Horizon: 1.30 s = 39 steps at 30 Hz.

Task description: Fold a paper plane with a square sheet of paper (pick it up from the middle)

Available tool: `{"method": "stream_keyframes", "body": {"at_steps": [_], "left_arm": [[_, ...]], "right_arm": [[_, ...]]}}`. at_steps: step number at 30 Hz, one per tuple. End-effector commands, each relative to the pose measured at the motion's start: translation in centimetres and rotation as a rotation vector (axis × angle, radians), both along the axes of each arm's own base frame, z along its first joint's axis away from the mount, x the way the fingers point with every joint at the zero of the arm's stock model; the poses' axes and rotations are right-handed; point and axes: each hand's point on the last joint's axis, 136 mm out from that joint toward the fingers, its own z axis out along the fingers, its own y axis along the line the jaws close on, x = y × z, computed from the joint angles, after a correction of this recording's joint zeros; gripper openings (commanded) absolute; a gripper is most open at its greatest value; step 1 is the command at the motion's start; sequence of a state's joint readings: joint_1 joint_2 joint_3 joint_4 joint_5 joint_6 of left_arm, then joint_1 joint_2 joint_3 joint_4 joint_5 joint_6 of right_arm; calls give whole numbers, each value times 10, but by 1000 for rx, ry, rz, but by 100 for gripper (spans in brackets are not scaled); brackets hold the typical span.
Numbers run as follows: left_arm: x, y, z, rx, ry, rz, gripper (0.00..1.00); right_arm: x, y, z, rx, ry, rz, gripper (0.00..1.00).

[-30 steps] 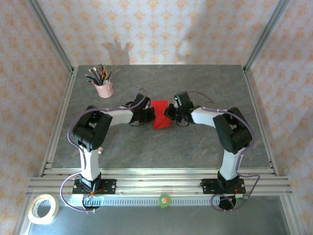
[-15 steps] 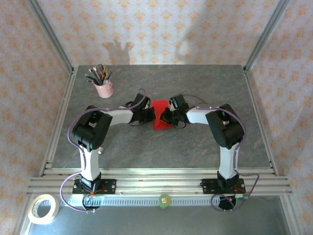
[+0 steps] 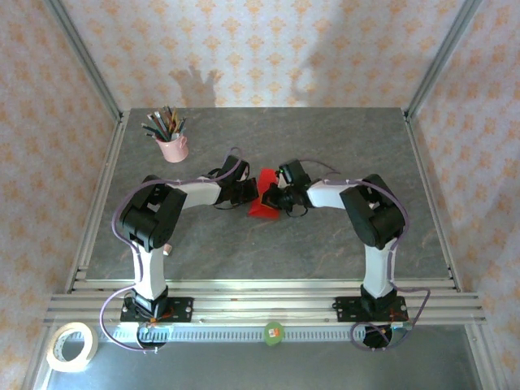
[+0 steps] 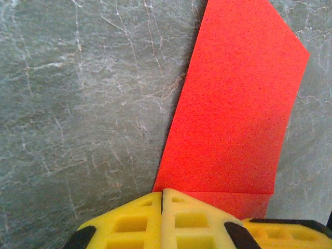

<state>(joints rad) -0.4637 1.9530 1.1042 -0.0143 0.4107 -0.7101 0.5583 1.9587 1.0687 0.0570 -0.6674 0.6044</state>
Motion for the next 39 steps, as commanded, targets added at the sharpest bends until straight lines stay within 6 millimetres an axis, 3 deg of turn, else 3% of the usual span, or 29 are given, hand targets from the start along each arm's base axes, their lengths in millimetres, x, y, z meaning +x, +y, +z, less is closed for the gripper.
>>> {"method": "stream_keyframes", "body": {"at_steps": [1,6,12,19,24,32,35,39], "left_arm": [[-35,25,-49,101,171,32,0],[-35,24,-47,99,168,31,0],[-35,24,-46,96,168,29,0],[-32,22,-42,90,159,33,0],[-28,18,-36,73,150,28,0],[-13,-2,10,-39,73,1,0],[-13,-6,30,-66,44,-7,0],[-23,-8,39,-77,44,-17,0]], "right_arm": [[-4,7,17,26,-15,22,2],[1,1,14,-16,-33,-9,2],[18,-4,29,16,-77,-60,2],[23,-12,9,-28,-45,-84,2],[15,-22,-9,-71,-10,-83,1],[-2,-43,-44,-172,48,-72,0],[-5,-48,-49,-188,58,-73,0],[-6,-52,-54,-205,69,-74,0]]}}
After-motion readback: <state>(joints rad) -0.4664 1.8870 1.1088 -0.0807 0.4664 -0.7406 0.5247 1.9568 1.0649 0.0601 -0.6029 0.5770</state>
